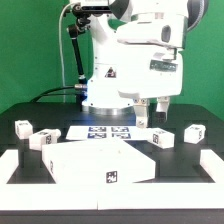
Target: Assemble square table
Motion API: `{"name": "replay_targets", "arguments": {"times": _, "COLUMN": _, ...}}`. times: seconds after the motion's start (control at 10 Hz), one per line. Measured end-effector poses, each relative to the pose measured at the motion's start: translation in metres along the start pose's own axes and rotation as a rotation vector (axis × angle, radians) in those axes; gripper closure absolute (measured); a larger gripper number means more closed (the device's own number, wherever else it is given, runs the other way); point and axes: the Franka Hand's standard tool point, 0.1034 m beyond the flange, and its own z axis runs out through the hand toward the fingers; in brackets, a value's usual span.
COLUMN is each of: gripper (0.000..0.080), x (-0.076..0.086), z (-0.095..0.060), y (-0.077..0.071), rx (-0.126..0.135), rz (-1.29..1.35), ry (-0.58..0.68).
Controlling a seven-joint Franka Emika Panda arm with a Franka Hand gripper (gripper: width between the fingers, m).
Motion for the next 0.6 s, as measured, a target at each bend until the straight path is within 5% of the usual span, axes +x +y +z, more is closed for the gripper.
{"name": "replay_targets", "arguments": {"times": 0.6, "gripper": 0.015, "x": -0.0001, "z": 0.0004, "y": -0.0002, "rx": 0.001, "rz": 0.002, "ry": 0.0}}
